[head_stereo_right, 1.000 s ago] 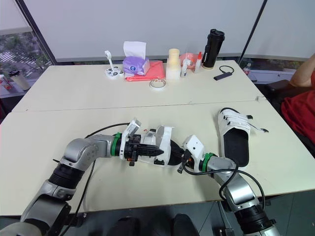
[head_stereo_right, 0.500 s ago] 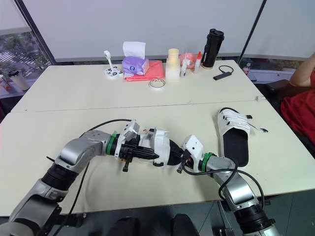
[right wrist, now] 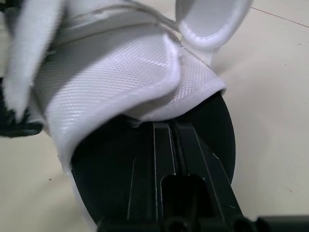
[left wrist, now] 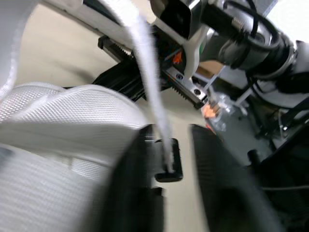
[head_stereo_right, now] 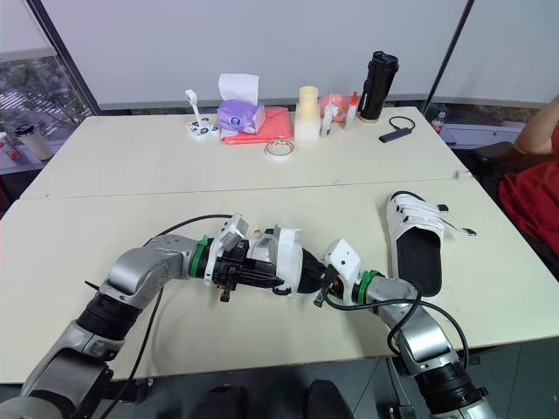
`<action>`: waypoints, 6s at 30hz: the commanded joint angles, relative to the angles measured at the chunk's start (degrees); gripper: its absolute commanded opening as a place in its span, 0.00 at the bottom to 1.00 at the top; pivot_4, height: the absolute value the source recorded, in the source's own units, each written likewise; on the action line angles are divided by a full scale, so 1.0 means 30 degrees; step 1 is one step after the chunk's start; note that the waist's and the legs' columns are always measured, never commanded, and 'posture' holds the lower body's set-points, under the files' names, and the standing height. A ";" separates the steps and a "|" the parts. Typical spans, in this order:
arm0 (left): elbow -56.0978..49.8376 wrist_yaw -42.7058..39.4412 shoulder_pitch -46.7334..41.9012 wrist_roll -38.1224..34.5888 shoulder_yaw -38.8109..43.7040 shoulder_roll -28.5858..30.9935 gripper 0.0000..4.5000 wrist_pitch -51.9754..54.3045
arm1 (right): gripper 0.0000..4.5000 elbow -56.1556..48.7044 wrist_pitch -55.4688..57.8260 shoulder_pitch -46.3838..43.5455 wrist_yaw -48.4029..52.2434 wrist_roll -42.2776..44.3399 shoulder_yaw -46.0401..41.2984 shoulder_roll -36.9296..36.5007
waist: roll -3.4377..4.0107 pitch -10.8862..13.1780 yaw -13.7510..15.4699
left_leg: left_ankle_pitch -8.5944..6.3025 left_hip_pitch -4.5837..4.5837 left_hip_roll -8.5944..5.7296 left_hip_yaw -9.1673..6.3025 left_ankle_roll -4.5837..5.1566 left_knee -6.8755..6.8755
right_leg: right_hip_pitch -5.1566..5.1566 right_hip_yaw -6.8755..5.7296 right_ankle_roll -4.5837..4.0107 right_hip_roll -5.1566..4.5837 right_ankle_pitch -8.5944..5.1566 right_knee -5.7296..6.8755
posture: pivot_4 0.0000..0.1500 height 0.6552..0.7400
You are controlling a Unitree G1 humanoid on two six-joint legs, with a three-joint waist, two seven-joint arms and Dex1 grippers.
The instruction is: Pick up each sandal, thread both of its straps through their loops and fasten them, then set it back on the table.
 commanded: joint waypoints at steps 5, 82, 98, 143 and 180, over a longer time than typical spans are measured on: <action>-0.0457 0.1725 -0.0638 -0.1732 0.2188 -0.0639 0.62 0.2247 | 0.00 0.1880 0.0853 0.0521 -0.0343 -0.0993 0.0528 0.0080 | -0.0005 0.0004 0.0003 | 0.0000 -0.0002 0.0000 -0.0003 0.0001 0.0005 | 0.0000 -0.0002 0.0005 0.0004 0.0003 0.0000 | 1.00 1.00; -0.2472 0.0507 0.1189 0.2329 -0.0910 0.0038 0.01 -0.4351 | 0.00 0.2311 0.0696 0.0548 -0.0212 -0.1128 0.0696 0.0225 | -0.0017 -0.0006 0.0004 | 0.0000 -0.0008 0.0002 0.0002 -0.0001 -0.0002 | 0.0002 0.0007 -0.0005 -0.0020 0.0003 -0.0018 | 1.00 1.00; -0.0556 0.0498 0.0192 0.5502 -0.1187 -0.0627 0.01 -1.0702 | 0.00 0.2700 0.0498 0.0421 -0.0280 -0.1163 0.0749 0.0382 | -0.0018 -0.0010 0.0004 | 0.0001 -0.0011 -0.0009 0.0005 0.0001 0.0005 | 0.0004 0.0002 -0.0012 0.0000 0.0015 -0.0023 | 1.00 1.00; -0.4502 0.1103 0.4015 0.1087 -0.0419 0.2048 0.98 -0.2029 | 0.00 0.3117 0.0312 0.0221 0.0527 -0.1293 0.0851 0.0161 | -0.0064 -0.0041 0.0064 | -0.0002 -0.0020 0.0117 0.0040 -0.0003 -0.0074 | -0.0052 0.0011 -0.0108 -0.0010 0.0026 -0.0053 | 1.00 1.00; -0.6249 -0.2291 0.3131 -0.2109 -0.0955 0.3699 0.01 0.2216 | 0.00 0.2734 0.0550 0.0549 0.0062 -0.1174 0.0689 0.0061 | -0.0049 -0.0045 0.0058 | -0.0003 -0.0019 0.0106 0.0023 -0.0004 -0.0078 | -0.0028 -0.0019 -0.0104 0.0002 0.0011 -0.0072 | 1.00 1.00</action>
